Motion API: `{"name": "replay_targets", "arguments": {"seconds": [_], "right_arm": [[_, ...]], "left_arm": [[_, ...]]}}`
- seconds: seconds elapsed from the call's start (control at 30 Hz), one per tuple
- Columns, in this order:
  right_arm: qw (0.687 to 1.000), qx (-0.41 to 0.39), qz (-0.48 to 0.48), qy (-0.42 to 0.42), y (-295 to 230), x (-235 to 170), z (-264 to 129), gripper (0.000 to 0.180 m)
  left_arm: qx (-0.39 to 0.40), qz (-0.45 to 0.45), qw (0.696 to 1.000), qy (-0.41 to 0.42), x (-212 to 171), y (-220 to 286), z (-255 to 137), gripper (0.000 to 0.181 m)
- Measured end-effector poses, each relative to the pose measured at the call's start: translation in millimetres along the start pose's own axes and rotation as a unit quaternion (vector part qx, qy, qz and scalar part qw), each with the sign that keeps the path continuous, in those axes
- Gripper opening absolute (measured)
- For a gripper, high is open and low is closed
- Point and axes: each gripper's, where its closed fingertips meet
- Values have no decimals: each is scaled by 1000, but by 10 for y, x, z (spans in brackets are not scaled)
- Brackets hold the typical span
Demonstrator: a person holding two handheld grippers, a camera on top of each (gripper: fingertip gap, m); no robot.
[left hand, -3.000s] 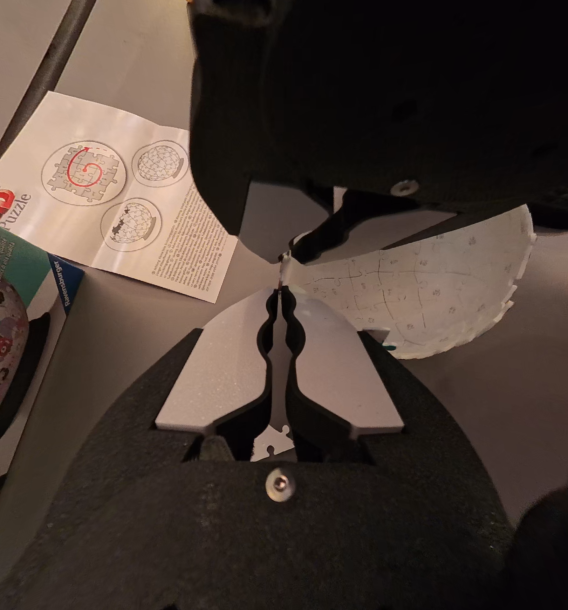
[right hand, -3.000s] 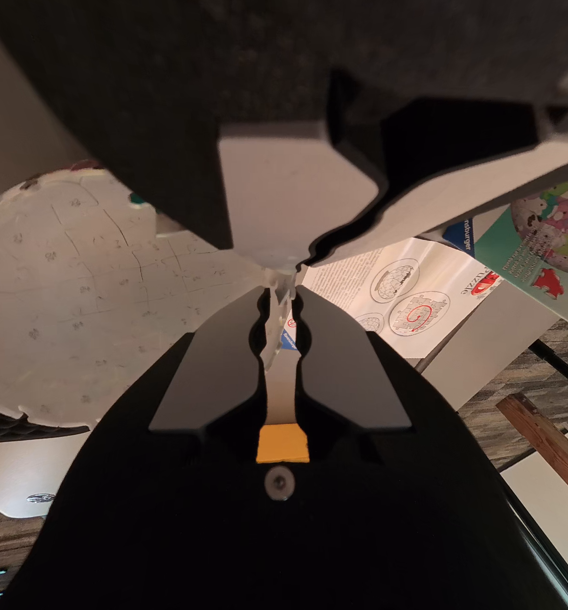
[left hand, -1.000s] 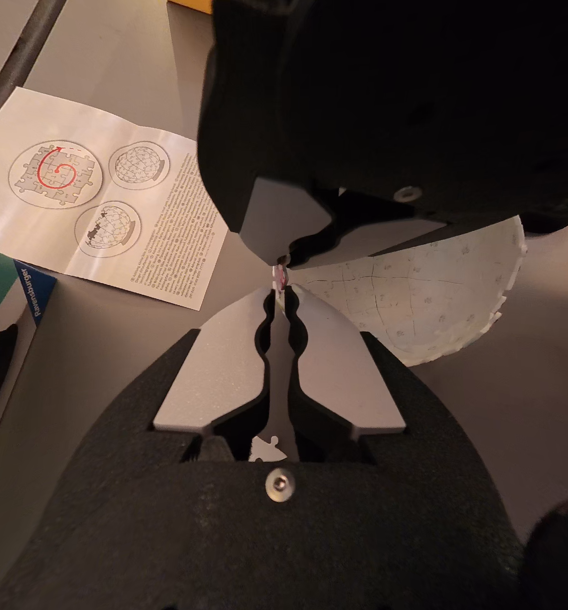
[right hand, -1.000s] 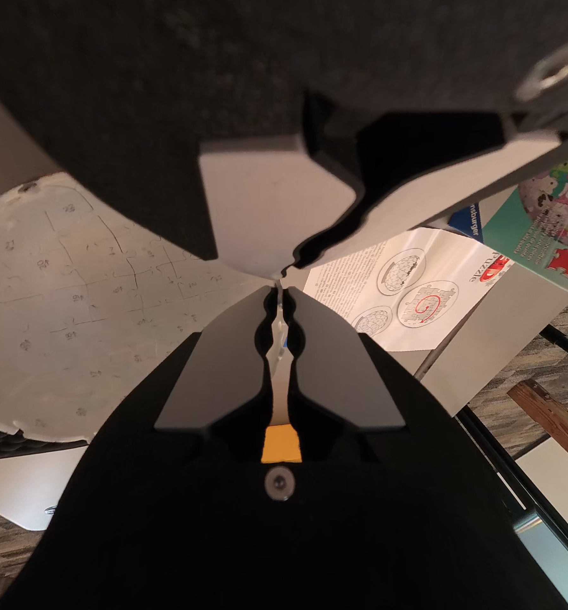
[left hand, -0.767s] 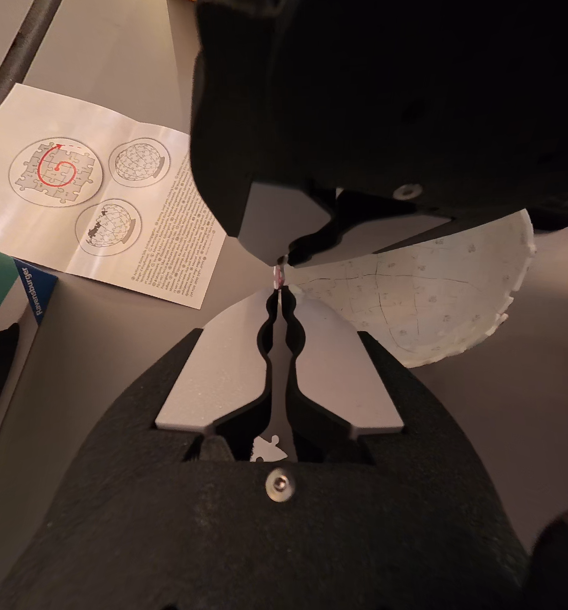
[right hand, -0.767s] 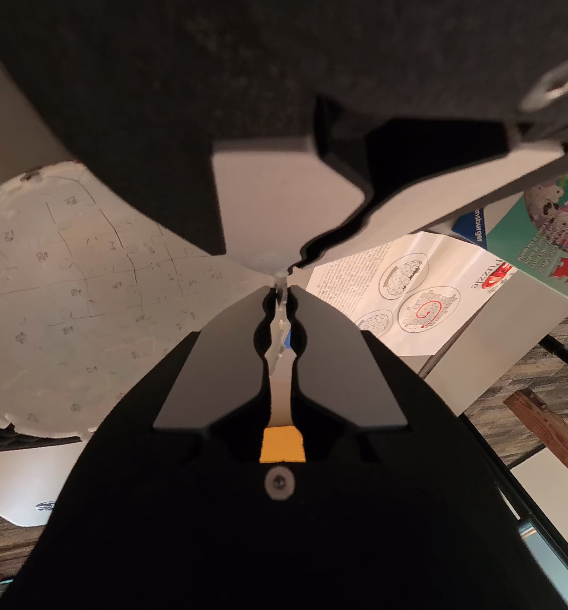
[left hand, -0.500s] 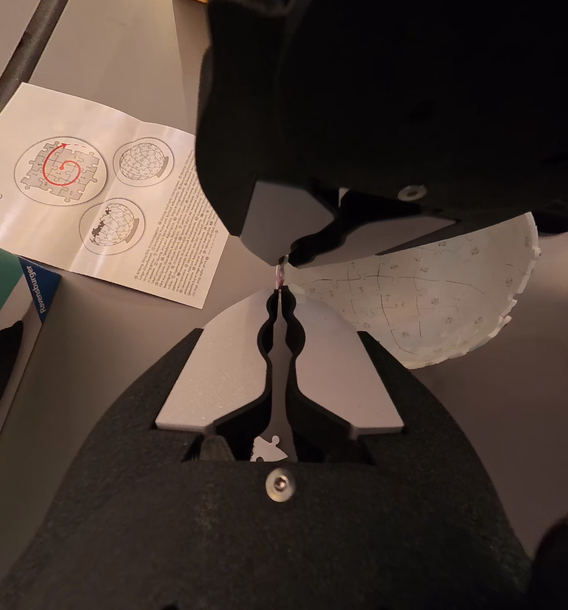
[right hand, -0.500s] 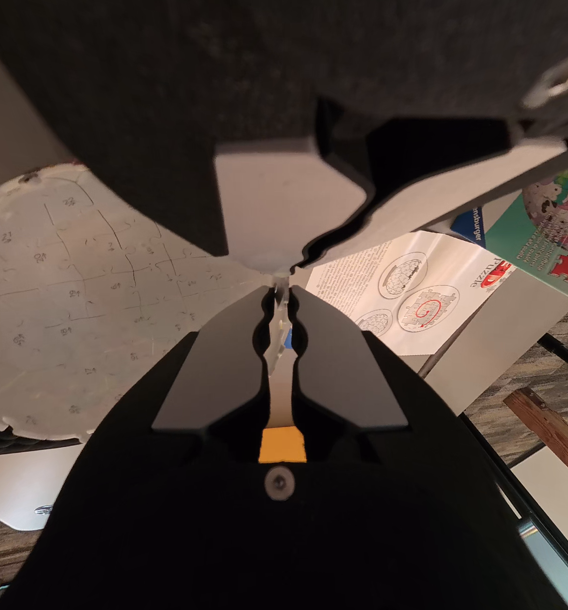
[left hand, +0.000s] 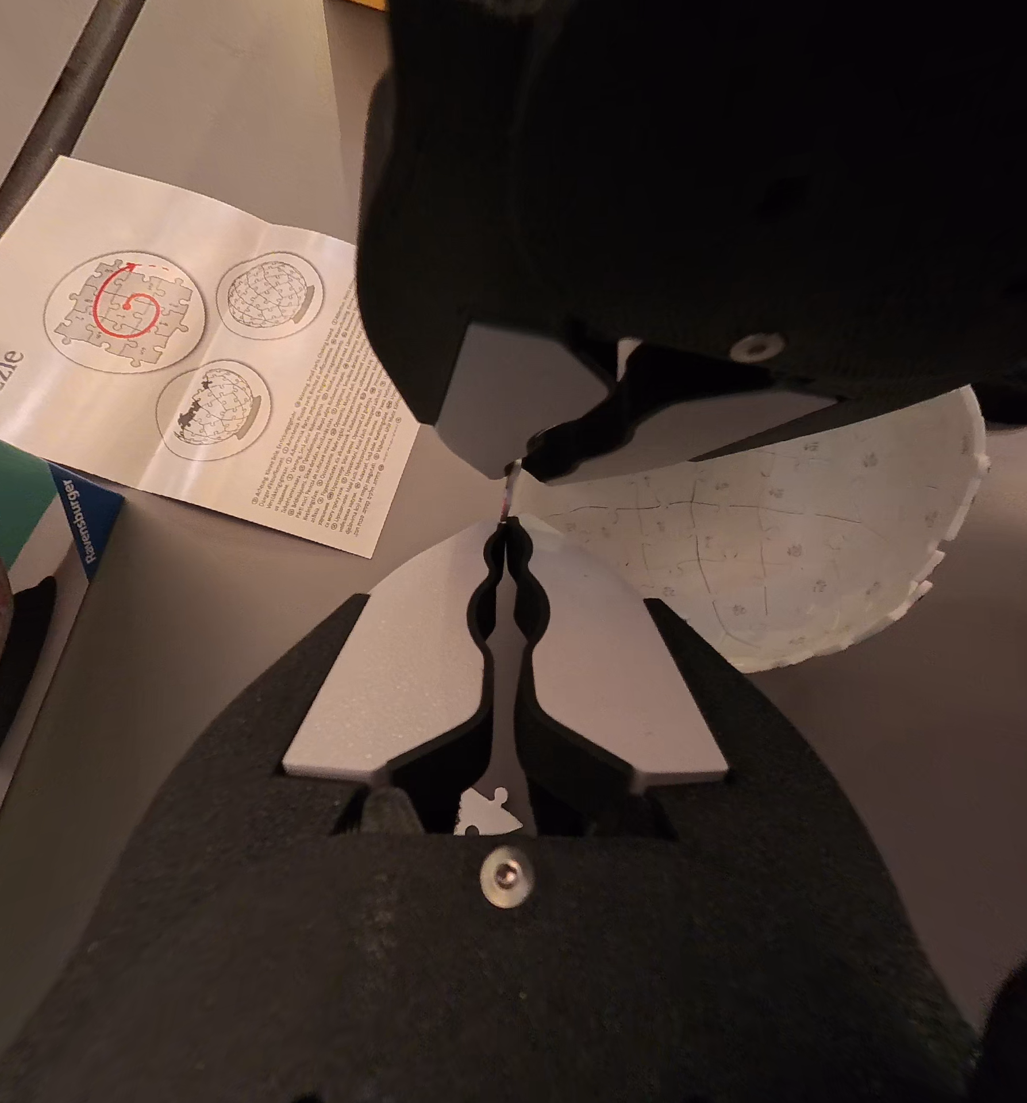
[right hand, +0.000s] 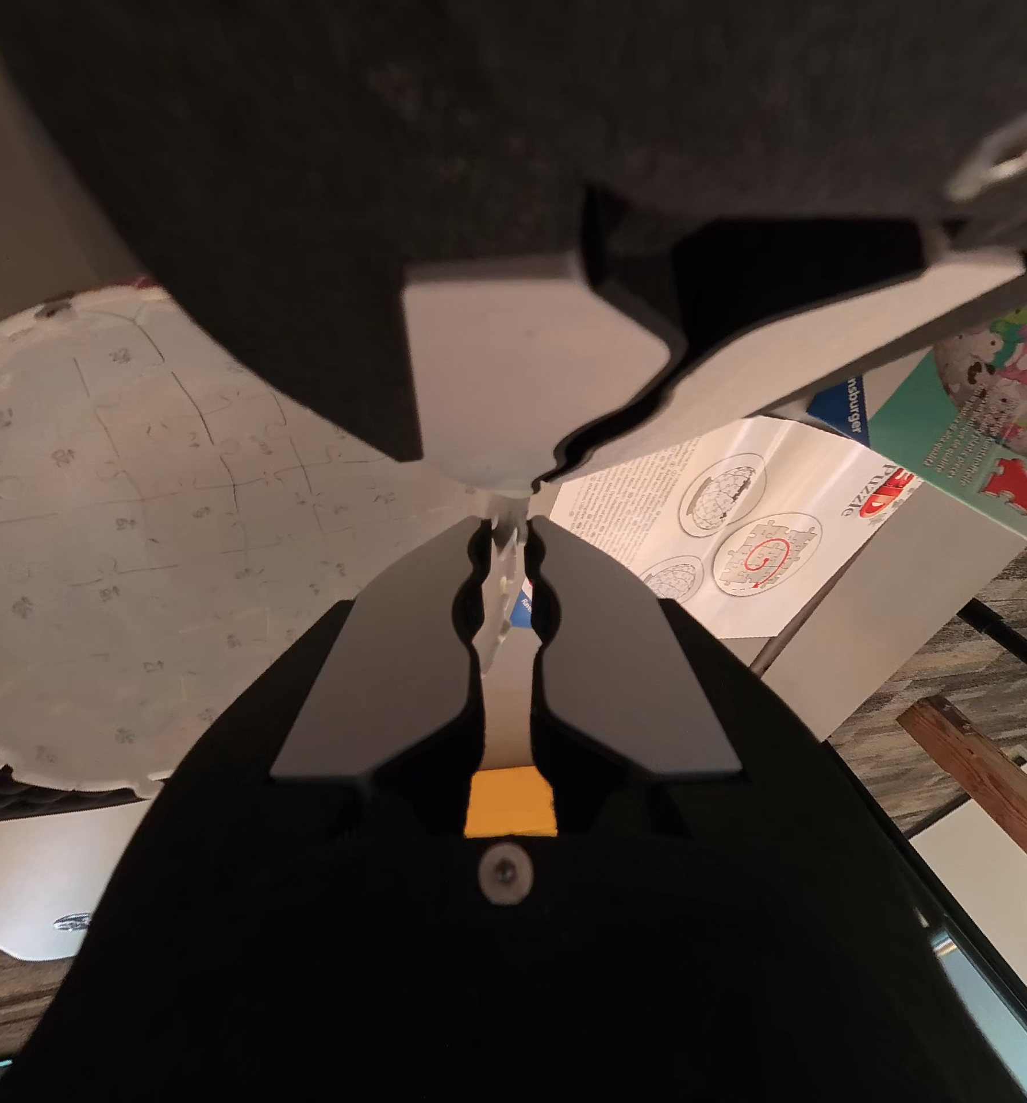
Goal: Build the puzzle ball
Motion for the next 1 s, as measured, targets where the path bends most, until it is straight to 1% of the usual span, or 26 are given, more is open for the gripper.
{"name": "replay_targets", "arguments": {"seconds": [0.23,0.33,0.6,0.73,0.8,0.9,1.0], "right_arm": [[1000,-7,-4,0,14,-2,-10,6],[1000,-7,0,-2,16,-8,-9,6],[1000,-4,12,2,11,2,-3,5],[1000,-2,16,-3,10,-9,3,5],[1000,-4,14,-6,8,-10,8,5],[1000,-9,10,-9,7,-9,10,5],[1000,-13,10,-15,7,-17,13,5]], "left_arm": [[-14,-2,1000,1,5,42,2,0],[-8,-4,1000,2,9,13,2,5],[-26,-19,999,26,71,6,-67,14],[-34,-24,999,33,84,9,-43,21],[-31,-20,999,37,87,6,-34,19],[-30,-10,999,33,66,22,-18,12],[-28,-5,999,36,68,21,3,11]]}}
Point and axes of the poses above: each gripper's, where its closed fingertips meet, z out along the fingers, x out of its top, y = z × x across the jaws, and after that the axes turned 1 degree about z, right-handed
